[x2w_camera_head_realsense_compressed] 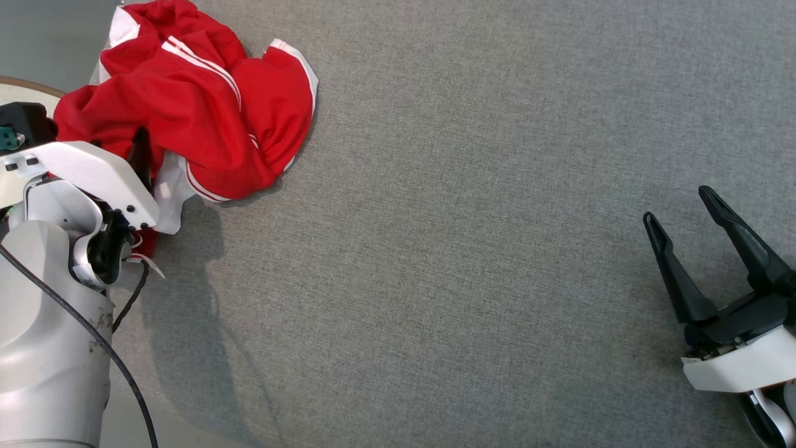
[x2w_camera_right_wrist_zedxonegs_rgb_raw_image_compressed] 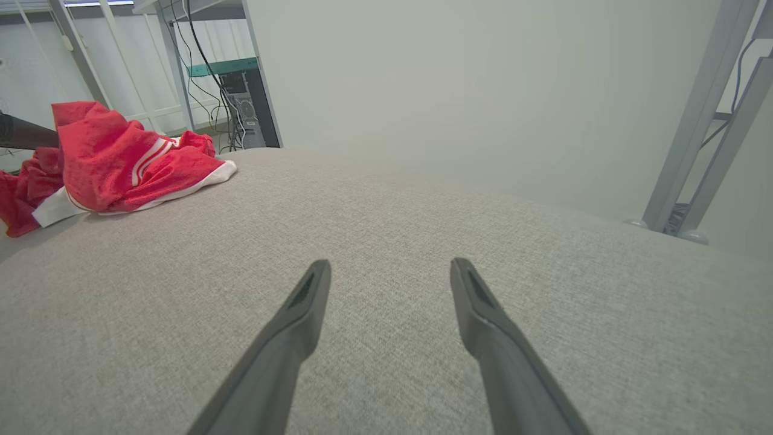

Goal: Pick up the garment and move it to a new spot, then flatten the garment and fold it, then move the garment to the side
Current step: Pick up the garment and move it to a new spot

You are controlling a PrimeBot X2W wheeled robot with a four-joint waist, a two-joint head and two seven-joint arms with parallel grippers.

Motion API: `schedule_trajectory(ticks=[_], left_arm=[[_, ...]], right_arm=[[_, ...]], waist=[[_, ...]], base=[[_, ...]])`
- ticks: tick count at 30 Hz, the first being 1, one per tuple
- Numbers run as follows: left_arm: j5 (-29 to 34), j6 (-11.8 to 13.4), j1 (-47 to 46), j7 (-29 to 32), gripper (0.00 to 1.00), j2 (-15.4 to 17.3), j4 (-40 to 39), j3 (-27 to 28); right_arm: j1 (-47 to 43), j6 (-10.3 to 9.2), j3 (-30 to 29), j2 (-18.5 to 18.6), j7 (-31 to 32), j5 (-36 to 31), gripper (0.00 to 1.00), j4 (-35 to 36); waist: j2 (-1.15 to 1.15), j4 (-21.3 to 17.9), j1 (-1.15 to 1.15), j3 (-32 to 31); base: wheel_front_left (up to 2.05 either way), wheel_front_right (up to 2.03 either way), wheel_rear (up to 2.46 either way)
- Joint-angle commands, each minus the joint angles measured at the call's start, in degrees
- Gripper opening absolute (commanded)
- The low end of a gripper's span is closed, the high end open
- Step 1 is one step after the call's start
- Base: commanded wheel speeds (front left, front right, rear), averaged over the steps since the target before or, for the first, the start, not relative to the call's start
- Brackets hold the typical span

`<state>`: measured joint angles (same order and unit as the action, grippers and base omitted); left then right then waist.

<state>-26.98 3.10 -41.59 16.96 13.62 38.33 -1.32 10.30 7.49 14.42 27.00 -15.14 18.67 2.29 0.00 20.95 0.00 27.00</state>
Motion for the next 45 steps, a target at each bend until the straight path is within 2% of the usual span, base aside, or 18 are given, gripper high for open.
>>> schedule_trajectory(ticks=[1,4,5,6,10,15,28,38,45], left_arm=[[-0.3,0.33,-1.29,0.23,1.0,0.06,0.81,-0.15],[-0.99,0.34,-1.57,0.92,1.0,-0.29,2.04,-0.09],[-1.12,0.03,-1.47,1.55,0.31,-0.45,2.45,-0.28],[-1.27,-0.26,-1.44,2.22,0.0,-0.46,2.7,-0.48],[-1.58,-0.31,-2.07,2.08,0.0,-0.37,3.69,-0.57],[-1.13,0.36,-2.04,-1.36,0.0,0.23,4.11,-0.11],[-1.01,-0.89,-0.41,-14.48,0.0,3.11,-0.43,2.09],[-0.32,-2.07,1.57,-23.62,0.0,3.44,-14.53,2.65],[-0.62,-1.64,3.27,-25.54,0.0,1.51,-27.46,1.59]], right_arm=[[0.69,0.01,-0.13,0.53,-0.05,0.34,1.0,0.11],[0.75,0.01,-0.05,0.75,-0.06,0.4,1.0,0.17],[0.74,0.01,0.0,0.81,-0.06,0.43,1.0,0.19],[0.74,0.01,-0.01,0.85,-0.06,0.46,1.0,0.19],[0.91,0.01,0.03,1.01,-0.05,0.42,1.0,0.15],[0.85,0.01,0.46,0.3,-0.05,0.41,1.0,-0.43],[1.91,0.01,2.42,-3.41,-0.06,0.43,1.0,-3.05],[2.53,0.01,1.37,-7.95,-0.06,-0.19,1.0,-5.56],[3.39,0.01,-2.05,-9.8,-0.06,-0.55,1.0,-6.11]], waist=[[0.0,-0.28,0.0,0.54],[0.0,-0.54,0.0,1.05],[0.0,-0.62,0.0,1.16],[0.0,-0.69,0.0,1.28],[0.0,-0.87,0.0,1.63],[0.0,-0.94,0.0,0.67],[0.0,-1.86,0.0,-6.25],[0.0,-3.73,0.0,-12.31],[0.0,-6.7,0.0,-14.32]], base=[[0.0,0.0,0.0],[0.0,0.0,0.0],[0.0,0.0,0.0],[0.0,0.0,0.0],[0.0,0.0,0.0],[0.0,0.0,0.0],[0.0,0.0,0.0],[0.0,0.0,0.0],[0.0,0.0,0.0]])
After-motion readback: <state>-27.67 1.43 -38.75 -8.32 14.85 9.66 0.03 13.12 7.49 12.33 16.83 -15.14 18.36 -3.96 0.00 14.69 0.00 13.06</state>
